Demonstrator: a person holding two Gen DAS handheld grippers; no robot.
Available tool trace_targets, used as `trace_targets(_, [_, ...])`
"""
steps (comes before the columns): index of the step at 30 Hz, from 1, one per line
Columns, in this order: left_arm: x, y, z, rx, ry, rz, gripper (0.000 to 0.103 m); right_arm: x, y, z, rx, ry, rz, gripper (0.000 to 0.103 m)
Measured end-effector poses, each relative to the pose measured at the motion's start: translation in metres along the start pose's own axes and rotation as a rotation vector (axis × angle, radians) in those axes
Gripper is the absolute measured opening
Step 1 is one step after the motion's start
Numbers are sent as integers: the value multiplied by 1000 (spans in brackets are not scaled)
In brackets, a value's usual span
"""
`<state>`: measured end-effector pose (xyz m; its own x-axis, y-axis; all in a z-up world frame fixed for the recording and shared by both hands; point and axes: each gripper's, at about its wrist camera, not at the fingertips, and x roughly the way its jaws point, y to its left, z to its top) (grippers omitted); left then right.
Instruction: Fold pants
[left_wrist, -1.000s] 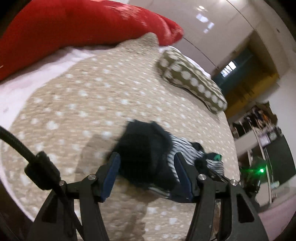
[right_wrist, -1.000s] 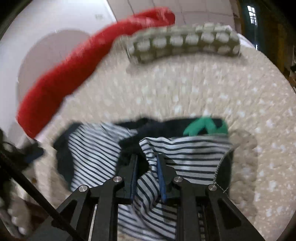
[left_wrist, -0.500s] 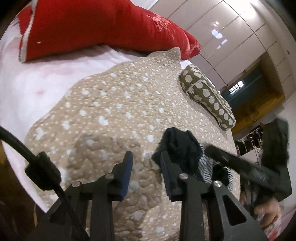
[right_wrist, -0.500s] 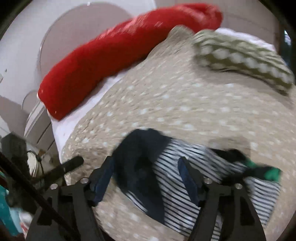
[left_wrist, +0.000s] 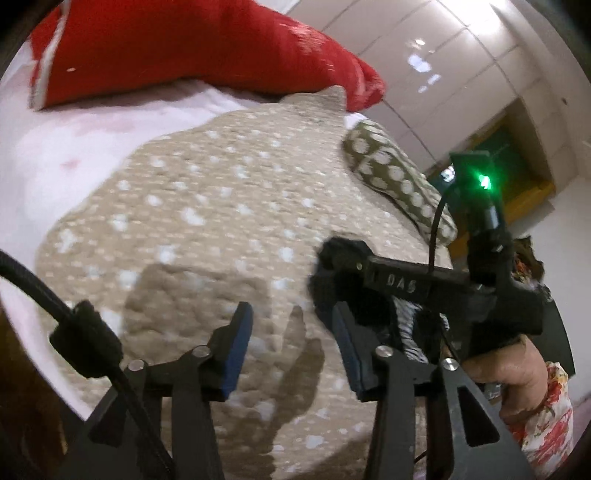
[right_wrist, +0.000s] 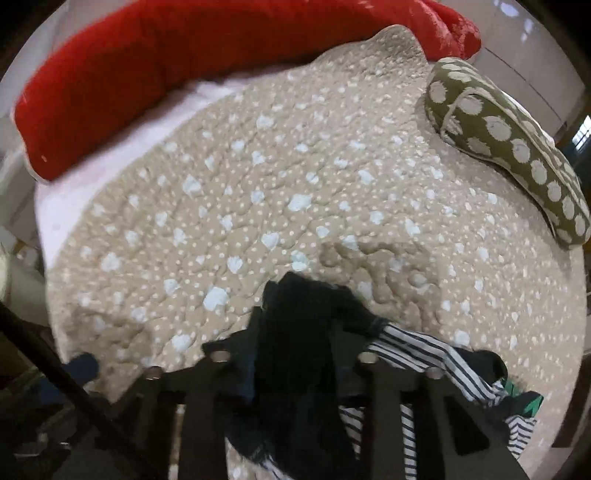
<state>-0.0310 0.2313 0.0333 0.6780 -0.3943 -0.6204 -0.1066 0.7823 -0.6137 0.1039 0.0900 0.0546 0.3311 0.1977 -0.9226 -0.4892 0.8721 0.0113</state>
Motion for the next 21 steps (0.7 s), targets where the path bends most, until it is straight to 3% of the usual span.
trace_targets(5, [14, -38, -14, 127, 0, -56, 68, -17, -14, -7, 69, -16, 85, 25])
trace_targets(10, [44, -52, -14, 123, 65, -31, 68, -30, -17, -7, 100, -52, 123, 23])
trace_targets(11, [49, -52, -12, 112, 77, -29, 60, -33, -19, -8, 106, -59, 131, 23])
trace_targets(12, [53, -52, -11, 101, 88, -31, 37, -38, -21, -10, 117, -70, 138, 23])
trace_targets(14, [63, -54, -7, 77, 125, -54, 20, -44, -26, -12, 136, -85, 154, 22])
trace_targets(17, [63, -69, -4, 92, 125, -56, 11, -52, -35, -17, 159, -115, 164, 22])
trace_targets(21, [51, -105, -8, 160, 112, -85, 10, -78, -58, -31, 211, -183, 201, 22])
